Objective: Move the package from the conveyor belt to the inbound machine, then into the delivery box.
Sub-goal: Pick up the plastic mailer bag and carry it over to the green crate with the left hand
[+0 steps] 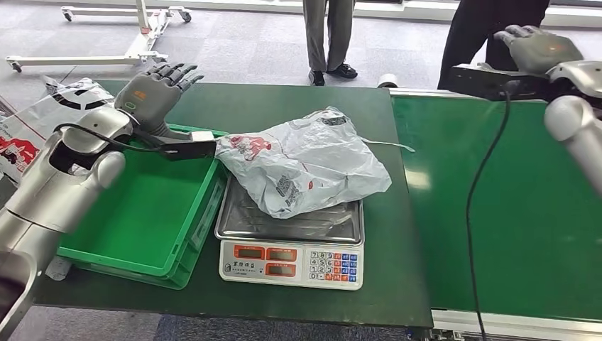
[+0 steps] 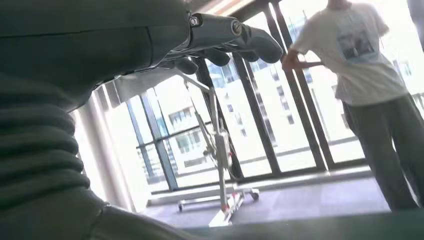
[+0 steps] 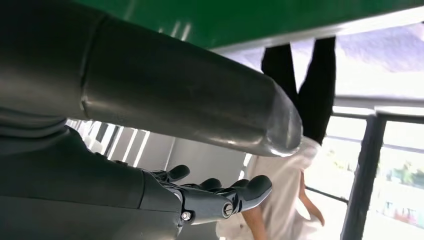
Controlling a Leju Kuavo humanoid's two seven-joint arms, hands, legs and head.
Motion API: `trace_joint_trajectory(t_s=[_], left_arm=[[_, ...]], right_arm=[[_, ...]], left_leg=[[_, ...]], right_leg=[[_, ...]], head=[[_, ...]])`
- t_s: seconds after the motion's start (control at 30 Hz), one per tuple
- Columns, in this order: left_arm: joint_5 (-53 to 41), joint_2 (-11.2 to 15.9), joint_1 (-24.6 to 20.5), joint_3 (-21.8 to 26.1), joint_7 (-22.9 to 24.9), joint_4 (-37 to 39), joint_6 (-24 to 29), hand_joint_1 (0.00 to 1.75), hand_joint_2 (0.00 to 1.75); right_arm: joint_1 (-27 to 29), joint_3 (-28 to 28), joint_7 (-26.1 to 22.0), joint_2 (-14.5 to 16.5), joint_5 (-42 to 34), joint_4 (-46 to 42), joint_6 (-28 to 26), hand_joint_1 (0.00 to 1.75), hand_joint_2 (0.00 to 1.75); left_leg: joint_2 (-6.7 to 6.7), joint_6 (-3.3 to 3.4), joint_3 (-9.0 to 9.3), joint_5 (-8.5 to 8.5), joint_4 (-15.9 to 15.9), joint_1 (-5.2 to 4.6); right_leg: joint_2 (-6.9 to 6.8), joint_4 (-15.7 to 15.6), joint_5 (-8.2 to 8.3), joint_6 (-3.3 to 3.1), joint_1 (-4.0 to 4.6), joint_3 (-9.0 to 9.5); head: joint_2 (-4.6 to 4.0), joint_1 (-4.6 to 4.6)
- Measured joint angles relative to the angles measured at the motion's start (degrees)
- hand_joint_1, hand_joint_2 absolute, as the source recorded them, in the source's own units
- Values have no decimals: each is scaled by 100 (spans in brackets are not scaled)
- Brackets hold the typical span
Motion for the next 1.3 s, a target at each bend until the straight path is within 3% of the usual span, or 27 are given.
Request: trace_joint_trajectory(t_s=[0.03,0.13,0.2,0.43,0.7,0.83,1.03,1.3], left_arm=[[200,37,-153,-130,-19,61,-130,0,0],[637,111,-605,-530,52,194,-399,0,0],[1032,119,-827,-725,188,249,-579,0,0],[2353,114,-1462,-1150,631,401,-826,0,0],[2924,88,-1531,-1338,721,631,-552,0,0],[2922,-61,-1525,-1467,694,776,-501,0,175],[2754,-349,-1496,-1727,651,1048,-362,0,175],[2702,-463,-1492,-1873,590,1228,-317,0,175]], right_arm=[[-2,1,1,-168,-161,-138,186,0,0],[-27,13,73,-563,-602,-576,538,0,0],[-80,45,145,-656,-784,-759,626,0,0],[-278,437,215,-631,-1042,-883,403,0,0],[-207,615,212,-625,-1106,-923,213,0,0],[-94,649,229,-625,-1081,-1003,134,0,0],[109,654,235,-625,-990,-1074,54,0,0],[176,654,218,-625,-979,-1090,59,0,0]], left_leg=[[3,0,-3,0,0,-1],[9,0,-8,0,-3,-3],[25,0,-7,0,-5,-4],[32,-4,-7,7,-7,-2],[29,-1,-7,9,-7,-3],[28,0,-7,8,-6,-3],[27,0,-8,8,-5,-4],[28,0,-7,8,-7,-3]], right_leg=[[3,0,1,2,0,-3],[8,0,2,4,-2,-7],[23,1,3,4,-1,-10],[36,2,9,3,8,-14],[35,3,9,3,-1,-15],[32,2,9,3,-4,-14],[34,2,12,7,-6,-14],[37,2,12,7,-2,-17]], head=[[0,1],[0,-1],[0,-1],[0,-1],[0,-2],[0,-1],[0,-1],[0,-2]])
